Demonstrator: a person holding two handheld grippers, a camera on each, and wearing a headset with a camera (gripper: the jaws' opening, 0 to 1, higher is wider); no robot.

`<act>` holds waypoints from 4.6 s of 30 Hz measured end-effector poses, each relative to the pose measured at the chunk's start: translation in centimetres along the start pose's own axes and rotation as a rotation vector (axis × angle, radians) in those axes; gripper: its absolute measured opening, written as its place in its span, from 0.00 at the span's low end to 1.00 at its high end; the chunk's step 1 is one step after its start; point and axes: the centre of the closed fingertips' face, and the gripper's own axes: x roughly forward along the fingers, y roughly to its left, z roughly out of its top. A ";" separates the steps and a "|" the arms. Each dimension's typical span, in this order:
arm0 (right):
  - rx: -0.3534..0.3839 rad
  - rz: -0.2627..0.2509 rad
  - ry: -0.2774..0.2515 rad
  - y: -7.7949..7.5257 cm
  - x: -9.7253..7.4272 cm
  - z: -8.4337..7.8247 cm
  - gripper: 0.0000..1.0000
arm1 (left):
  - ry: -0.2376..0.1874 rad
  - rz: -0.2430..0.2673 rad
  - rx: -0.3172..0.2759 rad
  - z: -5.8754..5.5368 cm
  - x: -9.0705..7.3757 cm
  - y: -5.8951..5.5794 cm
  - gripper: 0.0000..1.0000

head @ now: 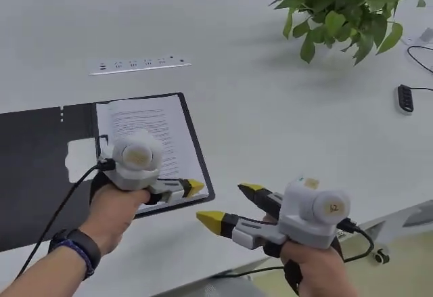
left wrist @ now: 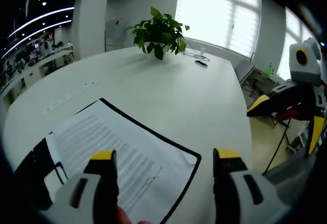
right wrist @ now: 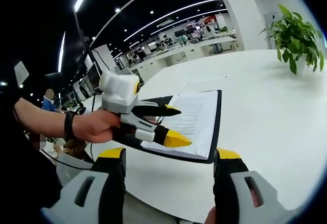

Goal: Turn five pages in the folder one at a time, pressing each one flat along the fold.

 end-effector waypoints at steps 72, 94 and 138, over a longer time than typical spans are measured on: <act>0.266 0.152 0.007 -6.6 13.8 0.6 0.50 | 0.095 0.072 0.005 -4.4 2.7 1.5 0.58; 0.376 0.126 -0.068 -7.1 12.7 -0.2 0.04 | 0.056 0.056 -0.040 -3.8 0.8 0.0 0.65; 0.286 0.296 -0.171 3.8 15.8 5.9 0.00 | -0.100 0.348 -0.178 -5.5 -15.8 7.5 0.70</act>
